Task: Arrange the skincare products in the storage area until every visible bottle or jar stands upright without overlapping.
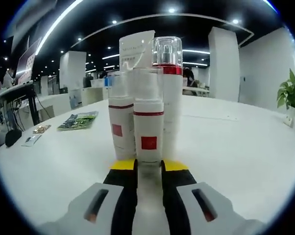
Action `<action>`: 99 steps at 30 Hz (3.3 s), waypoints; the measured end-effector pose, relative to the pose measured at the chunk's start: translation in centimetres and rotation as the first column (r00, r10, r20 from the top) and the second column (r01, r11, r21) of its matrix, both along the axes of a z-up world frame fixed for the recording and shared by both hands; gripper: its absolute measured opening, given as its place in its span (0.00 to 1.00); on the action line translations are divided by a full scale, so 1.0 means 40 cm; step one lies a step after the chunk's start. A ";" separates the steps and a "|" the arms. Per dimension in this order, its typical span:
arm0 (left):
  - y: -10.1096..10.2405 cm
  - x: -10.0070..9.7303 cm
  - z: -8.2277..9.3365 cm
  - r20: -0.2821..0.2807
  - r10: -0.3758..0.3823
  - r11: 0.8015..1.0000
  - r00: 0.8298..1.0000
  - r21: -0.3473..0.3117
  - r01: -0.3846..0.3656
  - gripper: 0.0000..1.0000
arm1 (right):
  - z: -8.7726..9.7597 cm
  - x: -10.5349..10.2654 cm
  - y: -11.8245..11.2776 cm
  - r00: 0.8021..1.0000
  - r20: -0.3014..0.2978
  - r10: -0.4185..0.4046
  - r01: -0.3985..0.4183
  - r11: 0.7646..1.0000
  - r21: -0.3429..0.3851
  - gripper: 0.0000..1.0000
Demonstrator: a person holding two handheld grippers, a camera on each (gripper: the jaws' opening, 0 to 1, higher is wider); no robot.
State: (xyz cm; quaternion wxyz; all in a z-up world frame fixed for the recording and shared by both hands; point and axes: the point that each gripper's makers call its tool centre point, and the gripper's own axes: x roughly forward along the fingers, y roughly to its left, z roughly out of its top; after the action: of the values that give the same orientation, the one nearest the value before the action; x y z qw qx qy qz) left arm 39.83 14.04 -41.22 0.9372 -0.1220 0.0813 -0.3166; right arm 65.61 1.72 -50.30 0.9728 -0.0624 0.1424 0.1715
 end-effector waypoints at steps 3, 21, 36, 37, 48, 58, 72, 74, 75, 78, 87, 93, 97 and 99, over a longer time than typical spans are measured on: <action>-0.001 -0.006 0.001 0.004 -0.005 1.000 1.000 0.002 0.005 0.33 | 0.000 0.000 -0.007 1.000 0.004 -0.013 0.013 1.000 -0.011 0.17; 0.015 -0.016 -0.016 -0.007 0.008 1.000 1.000 0.017 -0.007 0.32 | -0.009 0.004 -0.042 0.996 -0.047 -0.077 0.080 0.995 0.051 0.21; -0.040 -0.013 -0.029 -0.014 -0.041 0.999 0.999 0.025 0.041 0.32 | 0.042 -0.030 -0.073 0.999 -0.005 0.047 -0.045 0.972 0.233 0.25; -0.042 -0.013 -0.026 -0.010 -0.043 0.999 0.999 0.026 0.043 0.32 | 0.043 -0.027 -0.078 0.999 -0.006 0.038 -0.036 0.974 0.225 0.24; -0.029 -0.015 -0.025 -0.010 -0.027 0.999 1.000 0.040 0.027 0.31 | 0.032 -0.013 -0.061 0.996 -0.025 0.087 -0.079 0.973 0.216 0.16; -0.014 -0.017 -0.035 -0.021 -0.009 0.998 1.000 0.060 0.010 0.29 | 0.037 -0.005 -0.037 0.992 -0.009 0.130 -0.125 0.967 0.222 0.15; -0.030 -0.021 -0.053 -0.051 -0.017 0.997 0.999 0.068 0.020 0.29 | 0.033 -0.001 -0.019 0.988 -0.024 0.154 -0.144 0.961 0.235 0.17; -0.027 -0.021 -0.056 -0.057 -0.014 0.998 0.998 0.068 0.018 0.30 | 0.037 -0.001 -0.021 0.988 -0.023 0.150 -0.140 0.957 0.252 0.22; -0.025 -0.021 -0.057 -0.060 -0.012 0.998 0.998 0.066 0.016 0.30 | 0.038 -0.004 -0.022 0.988 -0.026 0.150 -0.138 0.955 0.262 0.25; -0.017 -0.016 -0.072 -0.083 0.000 0.998 0.997 0.061 0.005 0.30 | 0.045 -0.027 -0.041 0.989 -0.033 0.145 -0.130 0.951 0.282 0.33; -0.014 0.006 -0.084 -0.112 0.022 1.000 0.993 0.000 -0.022 0.30 | 0.100 -0.153 -0.054 0.977 0.006 0.215 -0.204 0.920 0.335 0.29; -0.020 0.026 -0.094 -0.154 -0.004 0.999 0.988 -0.034 -0.001 0.38 | 0.154 -0.252 -0.007 0.949 0.050 0.310 -0.300 0.847 0.438 0.41; 0.010 0.057 -0.109 -0.173 0.026 0.999 0.985 -0.017 -0.030 0.42 | 0.161 -0.340 0.030 0.927 0.073 0.367 -0.362 0.828 0.429 0.44; 0.034 0.079 -0.119 -0.201 0.055 0.998 0.978 -0.023 -0.061 0.45 | 0.148 -0.377 0.046 0.920 0.071 0.385 -0.376 0.817 0.437 0.46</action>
State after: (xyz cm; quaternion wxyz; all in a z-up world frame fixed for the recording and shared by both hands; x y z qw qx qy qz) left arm 42.98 15.42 -45.98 0.9312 -0.1690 0.1671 -0.2763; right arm 50.55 3.57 -44.39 0.9058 0.1350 0.0943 0.3905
